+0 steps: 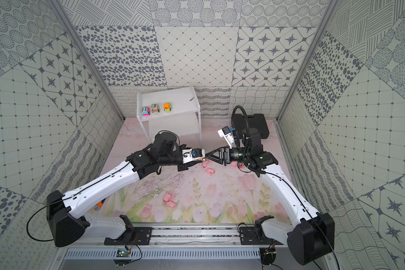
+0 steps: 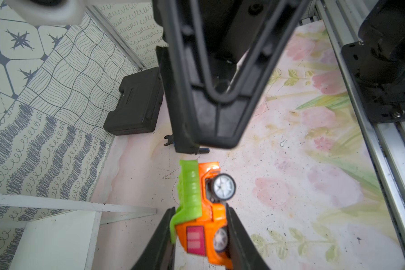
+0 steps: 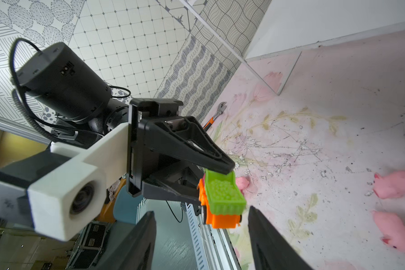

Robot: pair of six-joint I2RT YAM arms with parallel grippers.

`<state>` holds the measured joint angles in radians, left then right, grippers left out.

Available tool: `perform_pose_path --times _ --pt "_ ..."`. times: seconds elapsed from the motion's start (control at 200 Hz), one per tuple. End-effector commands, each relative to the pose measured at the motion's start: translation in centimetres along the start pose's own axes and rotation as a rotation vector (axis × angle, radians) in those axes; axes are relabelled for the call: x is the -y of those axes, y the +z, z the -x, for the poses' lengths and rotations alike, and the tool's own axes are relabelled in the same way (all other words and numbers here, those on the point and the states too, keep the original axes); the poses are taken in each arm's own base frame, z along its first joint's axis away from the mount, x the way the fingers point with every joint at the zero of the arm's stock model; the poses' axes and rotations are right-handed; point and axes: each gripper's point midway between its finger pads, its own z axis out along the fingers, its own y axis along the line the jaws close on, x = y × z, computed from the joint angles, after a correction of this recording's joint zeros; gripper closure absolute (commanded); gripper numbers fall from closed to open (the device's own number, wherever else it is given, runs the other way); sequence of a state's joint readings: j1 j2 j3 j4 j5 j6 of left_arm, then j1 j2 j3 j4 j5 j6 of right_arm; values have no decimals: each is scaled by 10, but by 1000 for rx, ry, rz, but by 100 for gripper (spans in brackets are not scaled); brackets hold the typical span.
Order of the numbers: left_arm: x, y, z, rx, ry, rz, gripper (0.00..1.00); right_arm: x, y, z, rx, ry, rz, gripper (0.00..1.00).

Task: Organize plastic toys on shelves
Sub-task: Place the plastic toy on the shelf.

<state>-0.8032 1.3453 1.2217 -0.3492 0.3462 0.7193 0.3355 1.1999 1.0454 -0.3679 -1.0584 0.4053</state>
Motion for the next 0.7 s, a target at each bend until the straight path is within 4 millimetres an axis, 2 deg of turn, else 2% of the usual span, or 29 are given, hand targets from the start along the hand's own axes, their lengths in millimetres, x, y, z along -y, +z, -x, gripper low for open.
perform_pose_path --times 0.0,0.405,0.695 --pt "15 -2 -2 -10 50 -87 77 -6 5 5 -20 -42 14 37" --pt "21 -5 -5 -22 62 -116 77 -3 22 -8 -111 -25 30 51" --pt "21 -7 -3 -16 66 -115 77 11 20 -22 -159 -13 -42 46"
